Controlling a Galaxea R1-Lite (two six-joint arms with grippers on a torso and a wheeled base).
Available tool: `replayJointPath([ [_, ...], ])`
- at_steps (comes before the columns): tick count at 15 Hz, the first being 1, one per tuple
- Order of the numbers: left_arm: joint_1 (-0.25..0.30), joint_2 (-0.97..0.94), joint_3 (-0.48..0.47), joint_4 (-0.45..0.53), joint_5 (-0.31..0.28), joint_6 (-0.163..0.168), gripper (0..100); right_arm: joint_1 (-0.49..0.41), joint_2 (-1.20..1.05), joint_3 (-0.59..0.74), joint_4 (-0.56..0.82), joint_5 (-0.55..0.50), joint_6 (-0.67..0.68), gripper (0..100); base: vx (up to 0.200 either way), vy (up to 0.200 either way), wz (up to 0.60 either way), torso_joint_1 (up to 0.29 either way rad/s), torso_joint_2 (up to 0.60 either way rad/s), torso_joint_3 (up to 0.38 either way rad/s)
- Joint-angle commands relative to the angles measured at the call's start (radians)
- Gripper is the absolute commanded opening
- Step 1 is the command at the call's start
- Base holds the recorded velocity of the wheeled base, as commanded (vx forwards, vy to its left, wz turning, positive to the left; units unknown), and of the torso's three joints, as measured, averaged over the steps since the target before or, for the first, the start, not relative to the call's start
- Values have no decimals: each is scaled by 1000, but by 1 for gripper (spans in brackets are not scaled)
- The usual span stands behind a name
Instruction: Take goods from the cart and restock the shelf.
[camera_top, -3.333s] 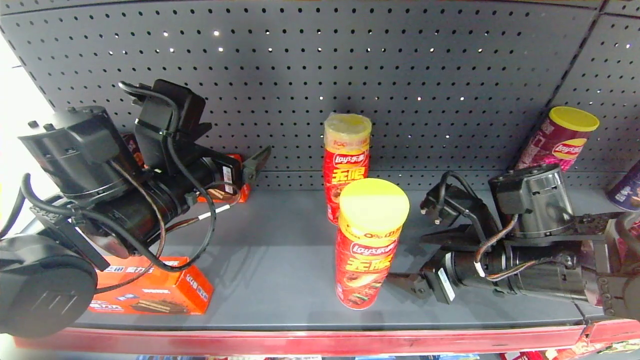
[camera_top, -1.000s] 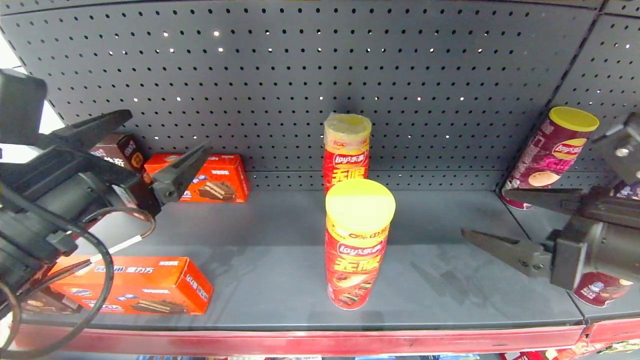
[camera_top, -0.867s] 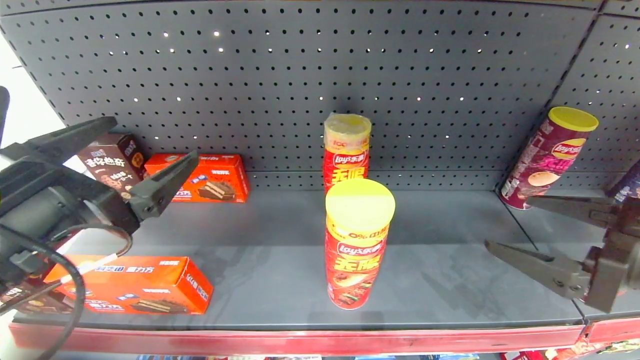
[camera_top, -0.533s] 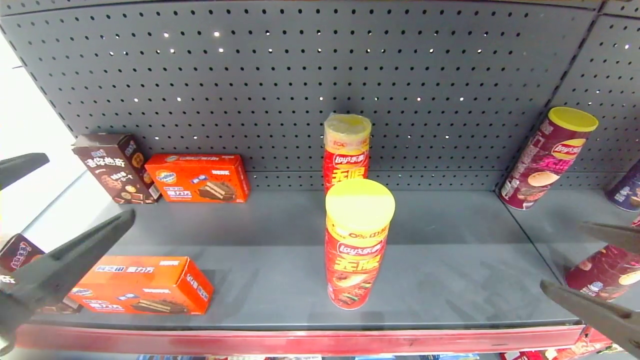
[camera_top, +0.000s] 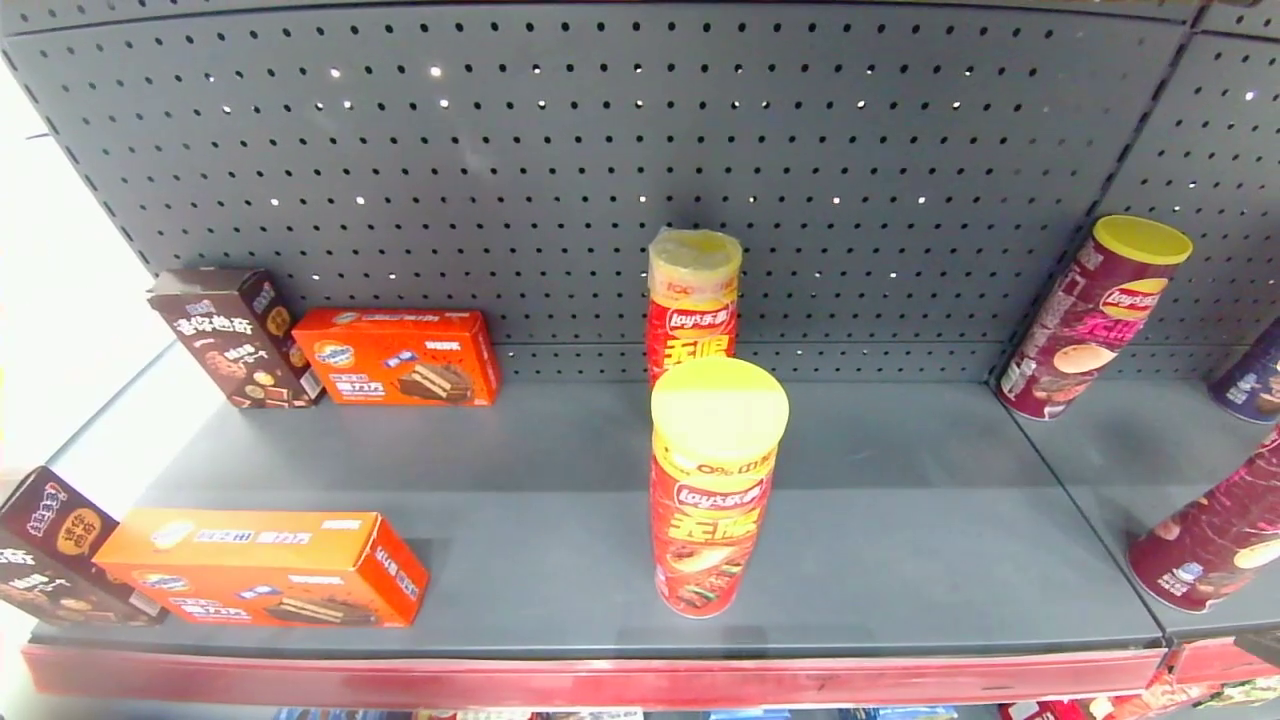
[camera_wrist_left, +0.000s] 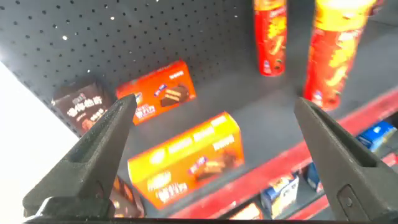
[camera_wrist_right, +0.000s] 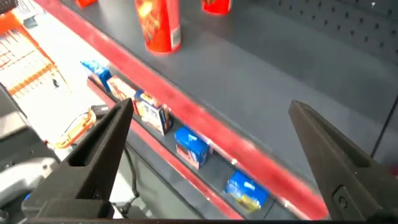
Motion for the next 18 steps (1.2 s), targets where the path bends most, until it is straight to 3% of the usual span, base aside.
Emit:
replayJointPath([
  [1, 2, -106, 27, 46, -18, -1, 100, -11, -63, 37, -1, -1, 2, 100, 0, 0, 0, 0, 0, 0],
  [3, 6, -184, 130, 110, -72, -2, 100, -15, -72, 60, -1, -1, 3, 100, 0, 0, 0, 0, 0, 0],
  [7, 19, -328, 363, 112, -76, -5, 100, -24, -147, 140, -1, -2, 6, 100, 0, 0, 0, 0, 0, 0],
  [10, 32, -357, 434, 115, -72, -2, 100, -66, -167, 171, 0, -1, 6, 100, 0, 0, 0, 0, 0, 0],
  [11, 101, -357, 438, 117, -75, -10, 100, -109, -198, 215, 30, -1, 6, 100, 0, 0, 0, 0, 0, 0],
  [13, 183, -323, 438, 117, -76, -14, 100, -175, -227, 200, 206, 8, 17, 100, 0, 0, 0, 0, 0, 0],
  [15, 196, -291, 438, 117, -70, -13, 100, -273, -198, 189, 223, 5, 35, 100, 0, 0, 0, 0, 0, 0],
  [16, 260, -244, 438, 117, -69, -13, 100, -457, -136, 189, 223, 8, 46, 100, 0, 0, 0, 0, 0, 0],
  [17, 311, -233, 438, 117, -70, -13, 100, -528, -132, 189, 223, 11, 46, 100, 0, 0, 0, 0, 0, 0],
  [18, 414, -225, 438, 117, -79, -11, 100, -641, -147, 189, 223, 15, 46, 100, 0, 0, 0, 0, 0, 0],
])
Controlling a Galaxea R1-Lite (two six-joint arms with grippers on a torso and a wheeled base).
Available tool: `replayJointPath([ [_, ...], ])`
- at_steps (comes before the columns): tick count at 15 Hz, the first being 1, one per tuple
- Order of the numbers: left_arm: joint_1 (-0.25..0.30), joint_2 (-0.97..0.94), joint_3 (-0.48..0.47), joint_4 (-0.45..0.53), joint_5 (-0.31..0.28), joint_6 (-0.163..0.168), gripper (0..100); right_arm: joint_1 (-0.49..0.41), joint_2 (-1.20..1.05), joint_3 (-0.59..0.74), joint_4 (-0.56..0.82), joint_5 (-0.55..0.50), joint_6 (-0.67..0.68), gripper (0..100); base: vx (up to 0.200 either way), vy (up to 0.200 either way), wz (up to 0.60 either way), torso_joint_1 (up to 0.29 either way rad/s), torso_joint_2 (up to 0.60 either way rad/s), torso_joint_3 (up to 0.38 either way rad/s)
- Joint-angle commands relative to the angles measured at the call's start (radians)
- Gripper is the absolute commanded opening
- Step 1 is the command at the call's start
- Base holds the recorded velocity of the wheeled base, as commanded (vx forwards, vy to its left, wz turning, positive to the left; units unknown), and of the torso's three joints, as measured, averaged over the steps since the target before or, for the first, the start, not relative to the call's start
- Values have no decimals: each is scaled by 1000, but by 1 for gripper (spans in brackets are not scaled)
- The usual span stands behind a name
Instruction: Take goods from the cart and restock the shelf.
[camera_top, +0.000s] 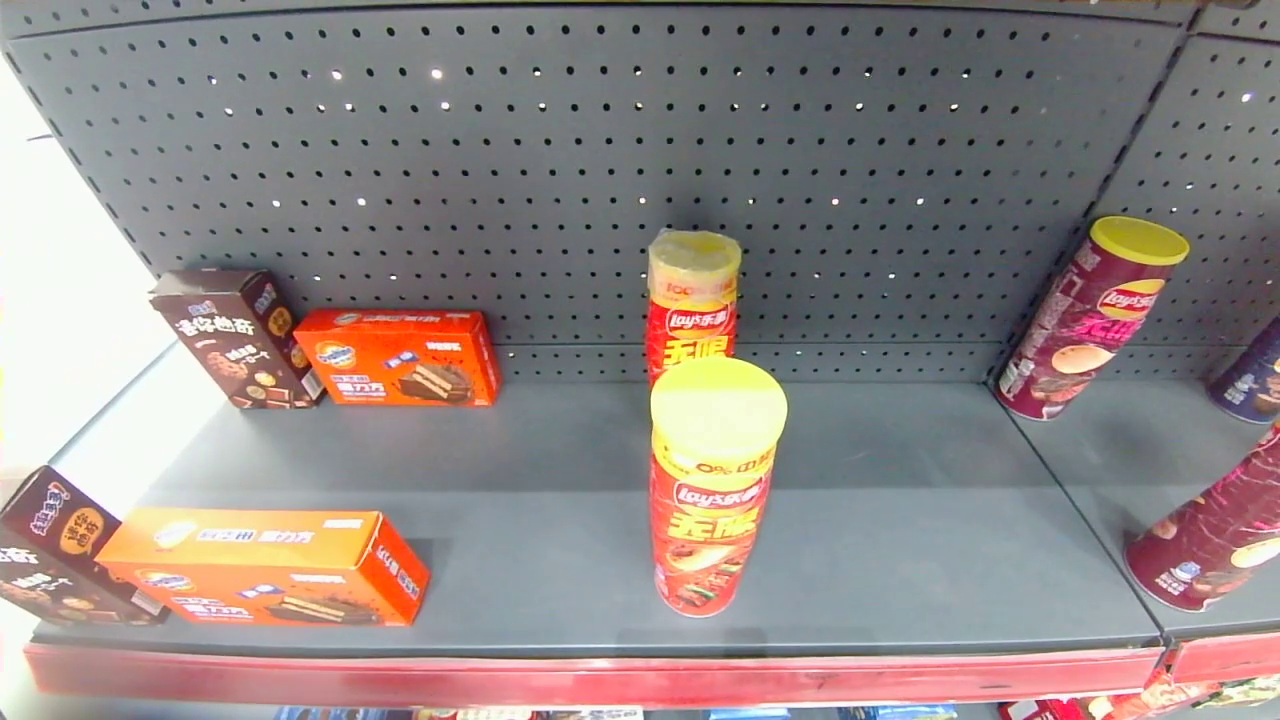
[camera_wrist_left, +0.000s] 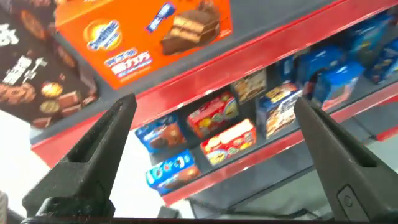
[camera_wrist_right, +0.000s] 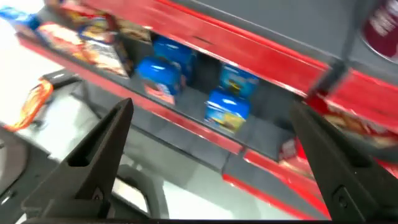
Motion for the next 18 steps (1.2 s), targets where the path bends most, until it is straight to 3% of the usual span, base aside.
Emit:
replayJointPath([
  [1, 200, 60, 0, 0, -16, 1, 100, -334, -5, -1, -1, 9, 9, 100, 0, 0, 0, 0, 0, 0],
  [2, 225, 34, 0, 0, -25, 1, 100, -346, -109, -3, 3, 32, 12, 100, 0, 0, 0, 0, 0, 0],
  [4, 219, -53, 0, -1, -25, 1, 100, -343, -324, -3, 3, 61, 58, 100, 0, 0, 0, 0, 0, 0],
  [7, 217, -66, 2, -1, -30, 3, 100, -348, -352, 25, -76, -86, 182, 100, 0, 0, 0, 0, 0, 0],
  [10, 217, -67, 2, -1, -45, 3, 100, -350, -349, 20, -59, 135, 173, 100, 0, 0, 0, 0, 0, 0],
  [11, 217, -67, 2, -1, -45, 6, 100, -354, -341, 14, -39, 89, 159, 100, 0, 0, 0, 0, 0, 0],
  [12, 217, -67, 2, -1, -45, 9, 100, -353, -350, 25, -20, -72, 133, 100, 0, 0, 0, 0, 0, 0],
  [13, 217, -67, 3, -3, -45, 9, 100, -353, -352, 25, -8, -100, 144, 100, 0, 0, 0, 0, 0, 0],
  [16, 217, -67, 3, -4, -50, 3, 100, -350, -350, 23, -4, 6, 98, 100, 0, 0, 0, 0, 0, 0],
  [18, 216, -66, 5, -4, -61, -8, 100, -350, -352, 25, -7, -2, 111, 100, 0, 0, 0, 0, 0, 0],
])
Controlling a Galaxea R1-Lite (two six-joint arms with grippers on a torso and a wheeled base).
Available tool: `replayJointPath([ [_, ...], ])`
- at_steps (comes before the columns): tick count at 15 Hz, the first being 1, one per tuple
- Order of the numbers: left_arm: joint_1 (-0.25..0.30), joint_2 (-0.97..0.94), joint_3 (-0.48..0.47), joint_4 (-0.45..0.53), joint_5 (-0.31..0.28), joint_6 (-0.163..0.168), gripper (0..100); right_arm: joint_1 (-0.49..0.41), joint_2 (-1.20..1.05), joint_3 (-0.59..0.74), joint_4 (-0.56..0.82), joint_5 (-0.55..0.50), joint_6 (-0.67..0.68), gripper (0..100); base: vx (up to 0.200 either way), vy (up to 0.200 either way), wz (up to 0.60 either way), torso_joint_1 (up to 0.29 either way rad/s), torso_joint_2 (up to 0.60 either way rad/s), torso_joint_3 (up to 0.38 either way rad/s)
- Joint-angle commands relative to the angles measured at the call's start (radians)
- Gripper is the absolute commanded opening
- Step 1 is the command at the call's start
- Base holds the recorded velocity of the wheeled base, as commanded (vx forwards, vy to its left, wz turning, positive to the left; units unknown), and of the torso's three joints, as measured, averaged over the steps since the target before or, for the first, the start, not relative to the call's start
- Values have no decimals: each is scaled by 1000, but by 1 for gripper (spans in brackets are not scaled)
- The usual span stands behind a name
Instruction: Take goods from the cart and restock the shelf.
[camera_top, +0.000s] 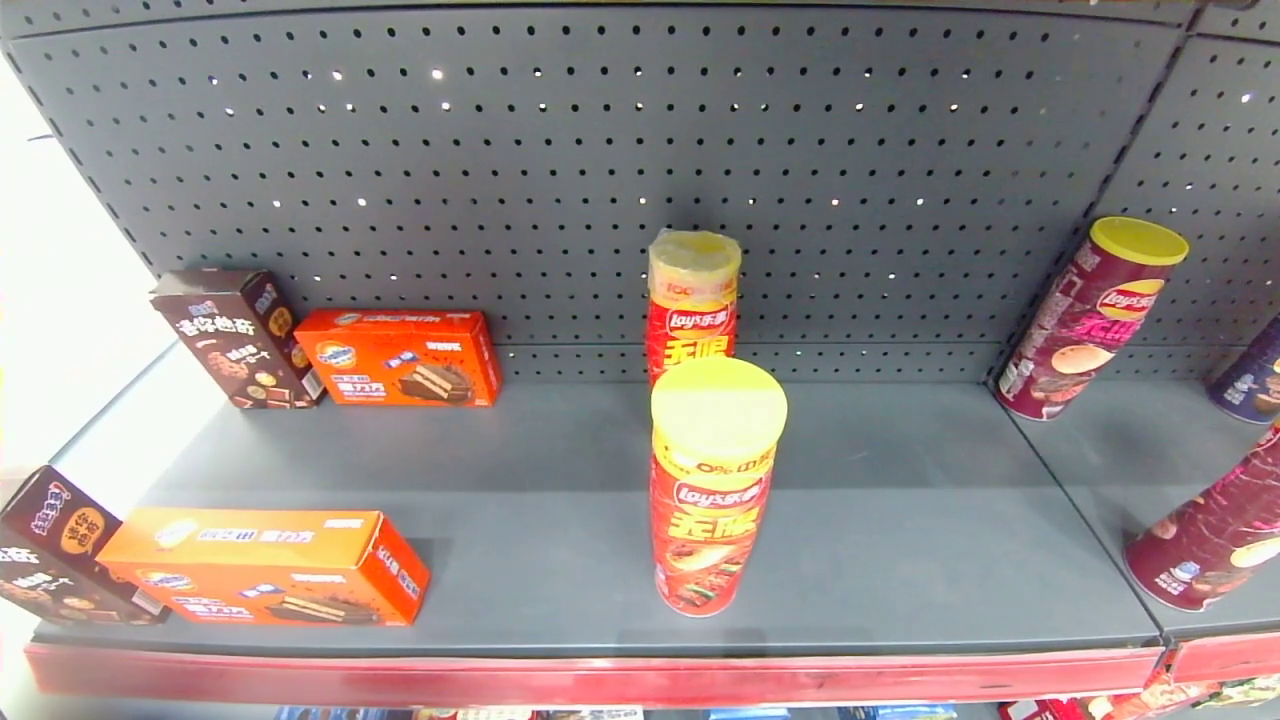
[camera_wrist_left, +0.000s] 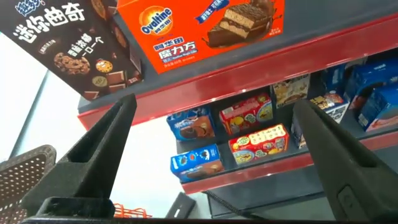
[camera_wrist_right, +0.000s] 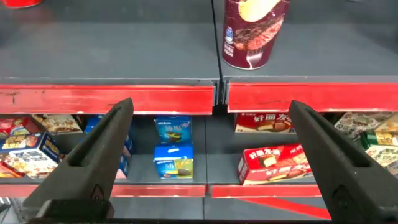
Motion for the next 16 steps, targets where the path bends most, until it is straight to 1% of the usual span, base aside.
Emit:
replayJointPath([
  [1, -2, 1, 2, 0, -20, -24, 100, 0, -1, 2, 0, 0, 1, 100, 0, 0, 0, 0, 0, 0],
  [2, -7, 3, 0, 0, -38, -46, 100, 1, -1, 2, 0, 0, 1, 100, 0, 0, 0, 0, 0, 0],
  [3, -8, 3, 3, -1, -72, -90, 100, 1, -1, 2, 0, 0, 1, 100, 0, 0, 0, 0, 0, 0],
  [4, -7, 3, 5, -3, -93, -110, 100, 1, 1, 2, 0, 0, 1, 100, 0, 0, 0, 0, 0, 0],
  [5, -7, 3, 5, -3, -116, -125, 100, 1, -1, 2, 0, 0, 1, 100, 0, 0, 0, 0, 0, 0],
  [6, -7, 1, 5, -3, -166, -147, 100, 1, -1, 2, 0, 0, 1, 100, 0, 0, 0, 0, 0, 0],
  [7, -7, 1, 5, -4, -178, -157, 100, 0, -1, 2, 0, 0, 1, 100, 0, 0, 0, 0, 0, 0],
  [8, -7, 1, 6, -7, -173, -159, 100, 0, -1, 2, 0, 0, 1, 100, 0, 0, 0, 0, 0, 0],
  [9, -8, 1, 20, -41, -143, -151, 100, 0, -1, 2, 0, 0, 1, 100, 0, 0, 0, 0, 0, 0],
  [10, -8, 1, 34, -66, -51, -159, 100, 0, -1, 2, 0, 0, 1, 100, 0, 0, 0, 0, 0, 0],
  [11, -8, 1, 37, -69, 18, -176, 100, 0, -1, 2, 0, 0, 1, 100, 0, 0, 0, 0, 0, 0],
  [12, -8, 0, 43, -80, 74, -223, 100, 1, -1, 2, 0, 0, 1, 100, 0, 0, 0, 0, 0, 0],
  [13, -8, 0, 46, -90, 75, -227, 100, 1, -1, 2, 0, 0, 1, 100, 0, 0, 0, 0, 0, 0],
  [14, -7, 0, 80, -115, 69, -216, 100, 0, -1, 2, 0, 0, 1, 100, 0, 0, 0, 0, 0, 0],
  [15, -4, 0, 103, -170, 66, -217, 100, 0, -1, 2, 0, 0, 1, 100, 0, 0, 0, 0, 0, 0],
  [16, -4, 0, 103, -172, 71, -216, 100, 0, -1, 2, 0, 0, 1, 100, 0, 0, 0, 0, 0, 0],
])
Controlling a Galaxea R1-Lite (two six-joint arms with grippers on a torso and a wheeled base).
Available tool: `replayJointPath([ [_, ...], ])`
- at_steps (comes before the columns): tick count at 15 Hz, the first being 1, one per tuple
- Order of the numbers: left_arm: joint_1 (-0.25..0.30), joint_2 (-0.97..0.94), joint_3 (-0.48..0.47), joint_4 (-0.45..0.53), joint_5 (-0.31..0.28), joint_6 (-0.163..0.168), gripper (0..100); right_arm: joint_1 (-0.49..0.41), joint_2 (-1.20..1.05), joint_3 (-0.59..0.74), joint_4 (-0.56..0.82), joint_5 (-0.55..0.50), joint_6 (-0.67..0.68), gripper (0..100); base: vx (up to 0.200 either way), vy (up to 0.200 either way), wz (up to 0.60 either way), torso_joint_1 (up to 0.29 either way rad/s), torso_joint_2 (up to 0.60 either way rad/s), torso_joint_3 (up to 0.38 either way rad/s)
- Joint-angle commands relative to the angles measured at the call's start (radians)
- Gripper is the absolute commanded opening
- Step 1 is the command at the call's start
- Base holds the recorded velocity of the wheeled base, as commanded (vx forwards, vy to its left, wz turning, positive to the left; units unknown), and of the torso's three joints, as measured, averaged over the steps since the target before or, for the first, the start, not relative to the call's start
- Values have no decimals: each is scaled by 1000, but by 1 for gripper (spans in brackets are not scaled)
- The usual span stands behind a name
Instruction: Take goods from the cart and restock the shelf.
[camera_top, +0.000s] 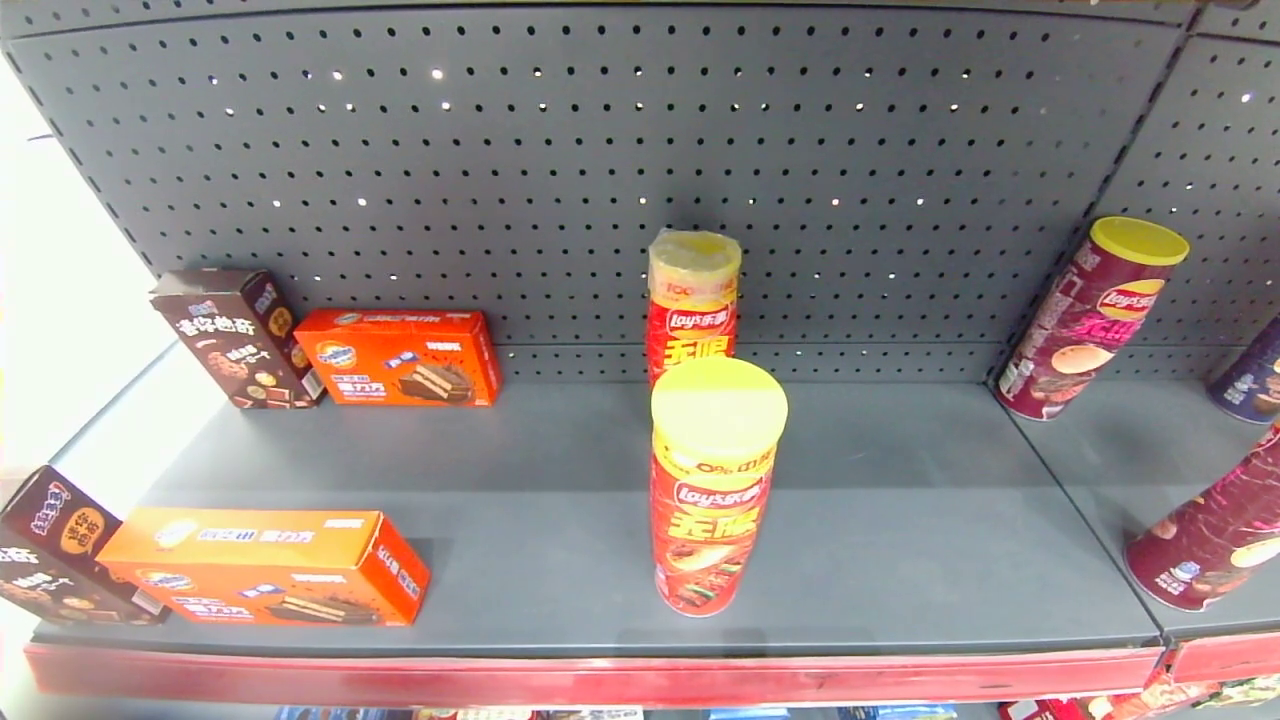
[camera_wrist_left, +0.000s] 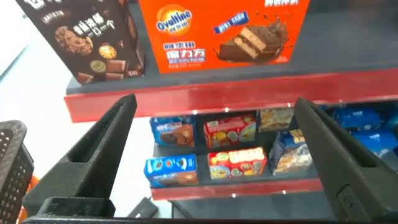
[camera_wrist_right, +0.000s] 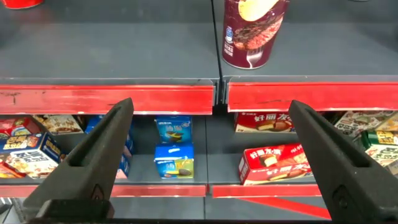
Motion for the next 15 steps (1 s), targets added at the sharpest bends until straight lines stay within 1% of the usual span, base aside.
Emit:
replayJointPath([
  [1, 2, 0, 20, 8, 21, 3, 100, 0, 1, 0, -2, 0, 0, 100, 0, 0, 0, 0, 0, 0],
  [2, 2, 0, 20, 8, 27, 3, 100, 1, 1, 0, -2, 0, 0, 100, 0, 0, 0, 0, 0, 0],
  [3, -1, 1, 20, 8, -4, -1, 100, 0, 1, 0, 0, 0, 0, 100, 0, 0, 0, 0, 0, 0],
  [4, 1, 1, 20, 8, -56, -10, 100, 1, 1, 0, -2, 0, 0, 100, 0, 0, 0, 0, 0, 0],
  [5, -1, 1, 20, 8, -62, -17, 100, 1, 1, 0, 0, 0, 0, 100, 0, 0, 0, 0, 0, 0],
  [7, -1, 1, 20, 8, -61, -12, 100, 0, 1, 0, 0, 0, 0, 100, 0, 0, 0, 0, 0, 0],
  [12, 1, 1, 20, 8, -59, -18, 100, 0, 1, 0, 0, 0, 0, 100, 0, 0, 0, 0, 0, 0],
  [13, -1, 1, 20, 8, -64, -9, 100, 1, 1, 0, 0, 0, -5, 100, 0, 0, 0, 0, 0, 0],
  [15, -1, 1, 20, 8, -65, -4, 100, 1, 1, 0, 0, 0, 0, 100, 0, 0, 0, 0, 0, 0],
])
